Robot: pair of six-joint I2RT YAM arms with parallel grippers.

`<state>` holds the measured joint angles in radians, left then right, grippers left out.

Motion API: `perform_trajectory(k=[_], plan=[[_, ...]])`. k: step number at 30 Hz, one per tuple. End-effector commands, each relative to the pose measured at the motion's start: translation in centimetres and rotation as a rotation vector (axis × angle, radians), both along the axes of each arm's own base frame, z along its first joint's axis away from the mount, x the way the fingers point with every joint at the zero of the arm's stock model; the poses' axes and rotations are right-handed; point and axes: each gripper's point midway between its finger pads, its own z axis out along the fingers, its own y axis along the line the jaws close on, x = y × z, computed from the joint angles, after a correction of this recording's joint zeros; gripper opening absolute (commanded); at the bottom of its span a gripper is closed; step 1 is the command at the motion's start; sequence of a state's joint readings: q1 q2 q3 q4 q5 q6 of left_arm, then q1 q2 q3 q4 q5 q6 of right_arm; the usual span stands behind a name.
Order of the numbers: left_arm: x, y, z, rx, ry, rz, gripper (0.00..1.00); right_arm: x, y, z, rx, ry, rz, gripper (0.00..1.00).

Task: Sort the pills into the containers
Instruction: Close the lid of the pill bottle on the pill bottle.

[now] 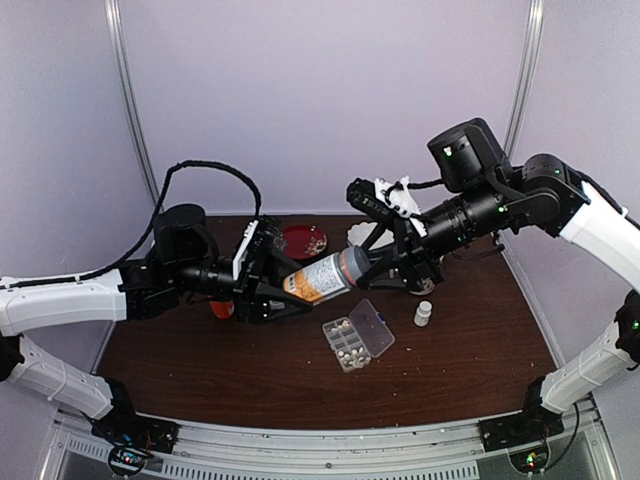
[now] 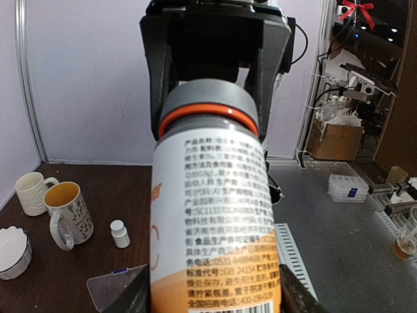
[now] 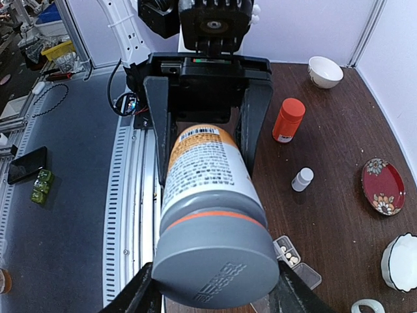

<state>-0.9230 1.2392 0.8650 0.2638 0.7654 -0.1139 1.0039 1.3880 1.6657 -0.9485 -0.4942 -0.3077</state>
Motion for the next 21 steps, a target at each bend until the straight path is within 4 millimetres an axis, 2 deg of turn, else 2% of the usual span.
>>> perform_trajectory(k=[1, 4, 8, 12, 14, 16, 21], plan=[[-1.4, 0.8, 6.7, -0.194, -0.138, -0.048, 0.00, 0.5, -0.2, -1.7, -0.067, -0.014, -0.017, 0.00], [-1.8, 0.6, 7.0, -0.211, -0.127, -0.080, 0.00, -0.2, 0.4, -1.1, -0.020, -0.006, 0.030, 0.00], [-2.5, 0.1, 7.6, -0.224, -0.082, -0.157, 0.00, -2.2, 1.3, 0.6, 0.088, -0.039, 0.142, 0.00], [-2.6, -0.7, 7.5, -0.184, -0.031, -0.216, 0.00, -3.4, 0.9, 0.4, 0.132, -0.199, 0.260, 0.00], [-2.2, -1.4, 6.7, -0.134, 0.002, -0.223, 0.00, -3.8, 0.5, -0.2, 0.121, -0.301, 0.329, 0.00], [-1.9, -1.8, 5.9, -0.092, 0.028, -0.228, 0.00, -3.6, 0.3, -0.2, 0.117, -0.373, 0.345, 0.00], [-1.6, -2.3, 5.7, -0.064, 0.054, -0.232, 0.00, -3.5, -0.1, -1.1, 0.049, -0.453, 0.415, 0.00]])
